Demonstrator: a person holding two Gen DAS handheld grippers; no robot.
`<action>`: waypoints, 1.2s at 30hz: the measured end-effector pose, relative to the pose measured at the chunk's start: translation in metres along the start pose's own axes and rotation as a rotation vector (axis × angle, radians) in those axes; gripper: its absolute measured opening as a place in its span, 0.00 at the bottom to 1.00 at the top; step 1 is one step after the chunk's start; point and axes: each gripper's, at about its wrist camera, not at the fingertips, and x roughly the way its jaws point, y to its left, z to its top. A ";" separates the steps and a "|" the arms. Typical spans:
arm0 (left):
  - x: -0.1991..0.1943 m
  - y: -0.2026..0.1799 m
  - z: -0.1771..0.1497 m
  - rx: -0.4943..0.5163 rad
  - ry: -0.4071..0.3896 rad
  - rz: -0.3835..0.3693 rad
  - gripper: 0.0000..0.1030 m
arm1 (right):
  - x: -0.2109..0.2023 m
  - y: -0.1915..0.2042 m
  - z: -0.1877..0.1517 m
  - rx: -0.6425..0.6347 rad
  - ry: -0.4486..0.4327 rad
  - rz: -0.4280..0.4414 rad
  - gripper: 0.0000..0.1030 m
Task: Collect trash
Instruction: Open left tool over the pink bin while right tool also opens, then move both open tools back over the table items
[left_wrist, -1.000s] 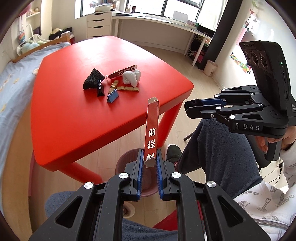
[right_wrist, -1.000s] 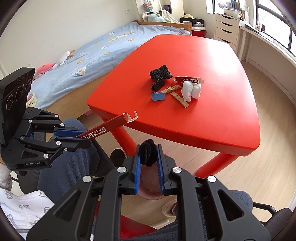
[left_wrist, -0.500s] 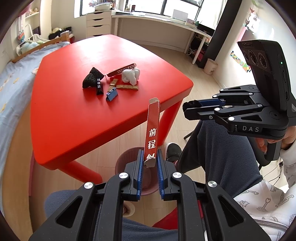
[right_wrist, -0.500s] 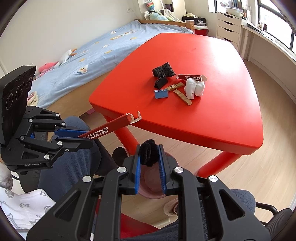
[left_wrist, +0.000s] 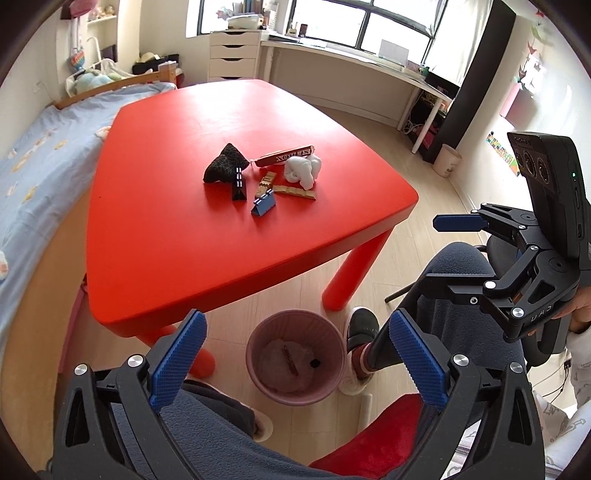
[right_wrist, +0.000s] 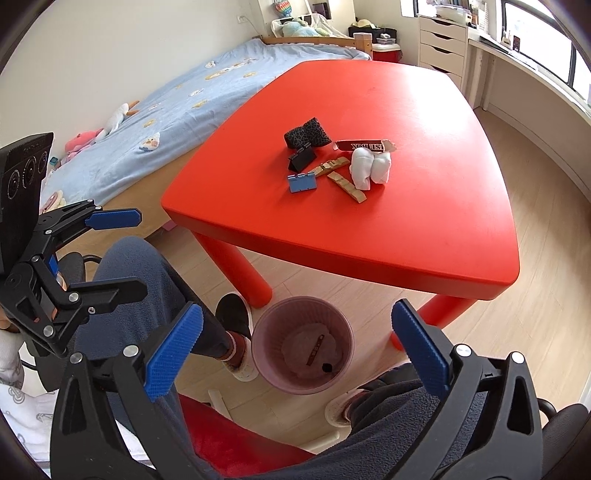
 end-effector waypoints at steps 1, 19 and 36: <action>0.000 0.001 0.000 -0.003 -0.003 0.004 0.93 | 0.000 0.000 0.000 0.000 -0.001 -0.001 0.97; -0.001 0.008 0.003 -0.038 -0.001 0.007 0.93 | -0.004 -0.003 0.002 0.007 -0.012 0.007 0.97; -0.005 0.024 0.025 -0.073 -0.058 0.003 0.93 | -0.016 -0.014 0.032 0.004 -0.071 0.023 0.97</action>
